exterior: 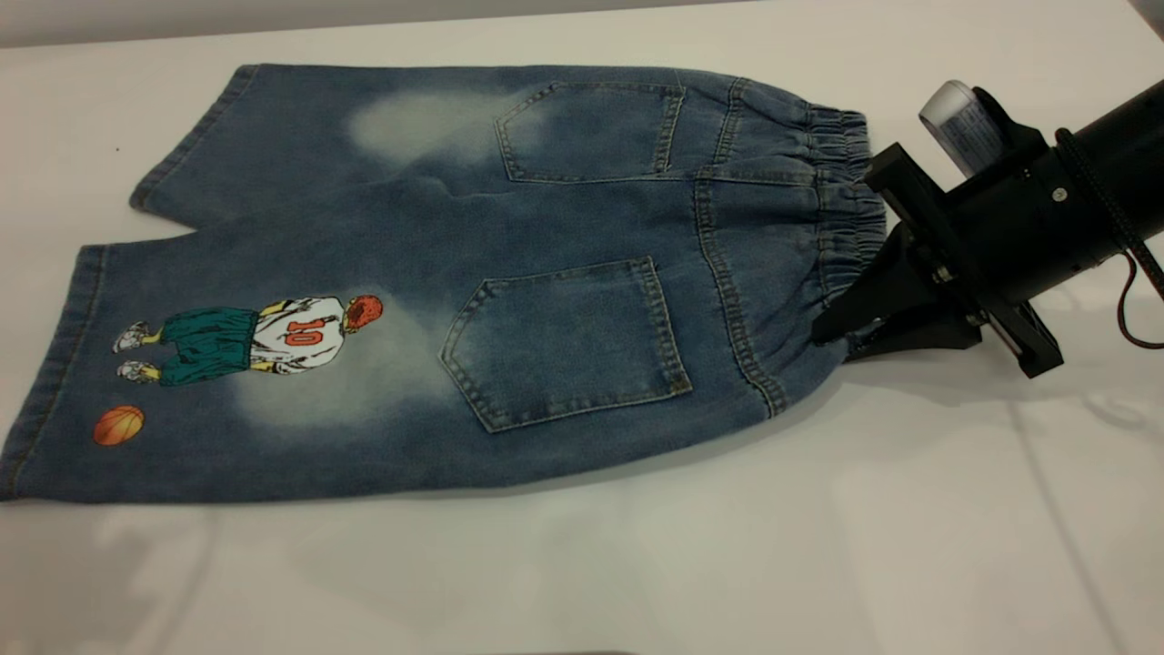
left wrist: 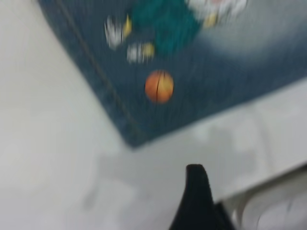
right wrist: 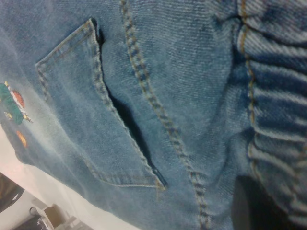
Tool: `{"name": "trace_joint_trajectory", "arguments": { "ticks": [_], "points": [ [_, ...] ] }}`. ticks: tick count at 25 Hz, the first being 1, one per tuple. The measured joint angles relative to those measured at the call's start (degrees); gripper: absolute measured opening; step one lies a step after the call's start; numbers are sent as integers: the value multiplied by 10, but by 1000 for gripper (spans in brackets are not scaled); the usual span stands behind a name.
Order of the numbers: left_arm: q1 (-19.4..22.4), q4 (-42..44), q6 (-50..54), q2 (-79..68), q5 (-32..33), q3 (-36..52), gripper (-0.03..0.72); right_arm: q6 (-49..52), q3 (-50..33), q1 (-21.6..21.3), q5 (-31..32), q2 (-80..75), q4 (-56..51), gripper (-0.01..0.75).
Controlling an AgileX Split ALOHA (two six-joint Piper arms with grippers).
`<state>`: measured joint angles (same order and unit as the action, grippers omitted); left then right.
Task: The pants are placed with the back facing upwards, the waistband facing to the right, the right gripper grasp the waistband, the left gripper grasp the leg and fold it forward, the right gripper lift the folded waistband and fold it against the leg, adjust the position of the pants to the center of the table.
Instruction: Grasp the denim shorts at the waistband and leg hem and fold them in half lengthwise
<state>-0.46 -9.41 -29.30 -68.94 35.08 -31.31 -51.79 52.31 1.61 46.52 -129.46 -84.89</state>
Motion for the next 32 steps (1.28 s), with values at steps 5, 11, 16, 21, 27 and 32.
{"name": "trace_joint_trajectory", "arguments": {
  "ticks": [5,11,16,21,27,32],
  "points": [
    [0,44,53,-73,-42,30,503,-8,0,0,7,0,-14,41],
    [0,135,129,-186,-123,30,503,-24,0,0,18,0,-35,41],
    [0,173,150,-274,-198,30,503,-25,0,0,23,0,-42,43],
    [0,176,147,-329,-274,29,503,-27,0,0,24,0,-42,44],
    [0,178,141,-353,-324,29,503,-28,0,0,24,0,-42,45],
    [0,178,134,-374,-338,23,503,-30,0,0,24,0,-43,48]
  ]
}}
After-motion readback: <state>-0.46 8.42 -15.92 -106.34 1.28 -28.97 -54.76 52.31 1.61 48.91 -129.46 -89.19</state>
